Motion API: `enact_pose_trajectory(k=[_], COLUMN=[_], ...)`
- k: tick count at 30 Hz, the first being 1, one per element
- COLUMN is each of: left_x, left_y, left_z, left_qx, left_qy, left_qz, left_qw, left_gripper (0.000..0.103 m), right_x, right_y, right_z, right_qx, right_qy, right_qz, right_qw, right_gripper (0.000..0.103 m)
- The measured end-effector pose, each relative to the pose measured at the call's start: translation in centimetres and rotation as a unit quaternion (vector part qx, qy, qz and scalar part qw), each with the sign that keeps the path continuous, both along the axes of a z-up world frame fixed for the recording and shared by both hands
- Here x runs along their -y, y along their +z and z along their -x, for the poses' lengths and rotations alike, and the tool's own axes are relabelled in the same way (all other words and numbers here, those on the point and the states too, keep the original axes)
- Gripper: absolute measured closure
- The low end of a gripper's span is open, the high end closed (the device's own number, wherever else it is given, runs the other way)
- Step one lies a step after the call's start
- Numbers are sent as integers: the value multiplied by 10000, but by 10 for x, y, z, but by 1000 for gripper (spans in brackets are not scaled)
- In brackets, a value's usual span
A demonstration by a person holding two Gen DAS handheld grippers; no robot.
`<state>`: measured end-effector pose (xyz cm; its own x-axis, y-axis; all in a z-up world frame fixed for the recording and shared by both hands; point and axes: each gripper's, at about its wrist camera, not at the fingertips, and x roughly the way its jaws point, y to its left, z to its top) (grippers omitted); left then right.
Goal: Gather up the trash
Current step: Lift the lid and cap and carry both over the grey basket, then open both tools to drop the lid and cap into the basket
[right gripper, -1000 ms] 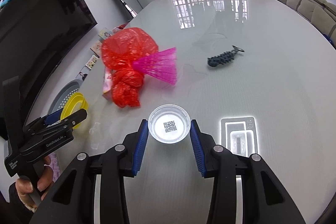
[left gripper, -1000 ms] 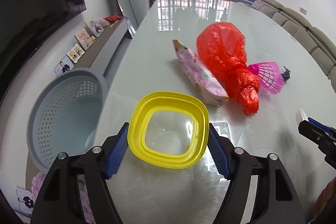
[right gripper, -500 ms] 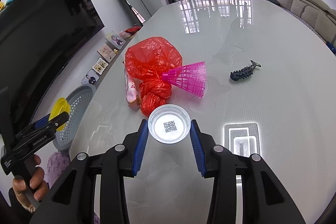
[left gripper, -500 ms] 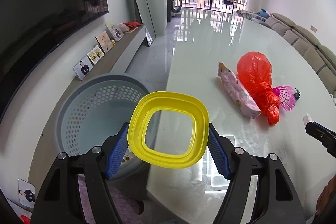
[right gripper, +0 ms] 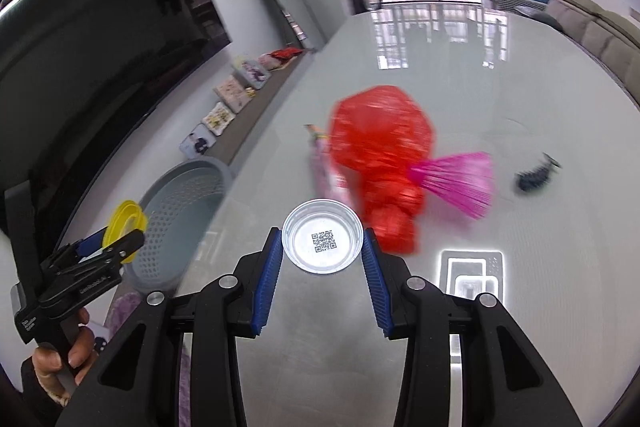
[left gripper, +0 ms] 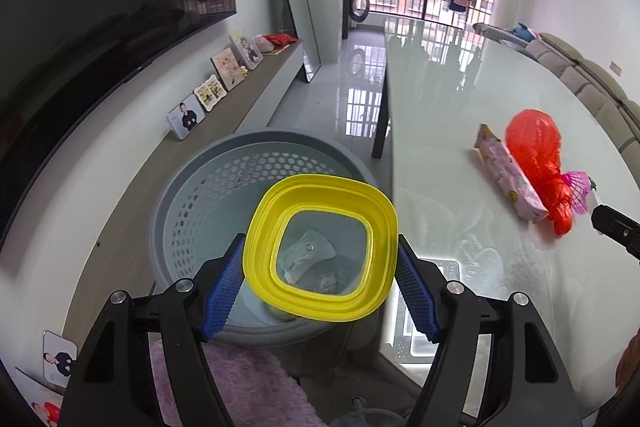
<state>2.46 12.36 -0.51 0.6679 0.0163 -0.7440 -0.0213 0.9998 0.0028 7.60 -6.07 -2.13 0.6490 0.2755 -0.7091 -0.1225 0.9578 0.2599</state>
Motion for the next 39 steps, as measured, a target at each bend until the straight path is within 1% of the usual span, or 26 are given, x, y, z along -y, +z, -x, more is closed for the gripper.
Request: enact_pose_trajectory(k=[6, 12, 21, 27, 31, 35, 39], left_x=[-38, -71, -91, -99, -106, -113, -119], left_y=[-5, -11, -23, -36, -43, -49, -53], left_z=[-10, -20, -34, -43, -48, -48, -48], left_qx=[-72, -163, -276, -462, -539, -547, -604], left_qy=[361, 625, 764, 866, 922, 1011, 1081], left_qz=[43, 11, 118, 124, 170, 244, 323], left_qw=[9993, 9979, 9966, 9951, 9941, 9931, 9918], left_gripper=[34, 34, 33, 33, 32, 32, 32], right_x=[-61, -109, -166, -187, -195, -201, -203], right_y=[-5, -13, -27, -41, -53, -60, -63], right_z=[-29, -57, -96, -111, -119, -122, -128], right_qx=[-86, -292, -496, -652, -839, -922, -931], right_qy=[706, 1174, 1657, 1857, 1951, 1971, 1895], right_qz=[-31, 19, 251, 310, 324, 390, 423], right_qw=[9975, 9927, 9846, 9799, 9766, 9752, 9765], right_gripper=[64, 64, 64, 64, 64, 64, 64])
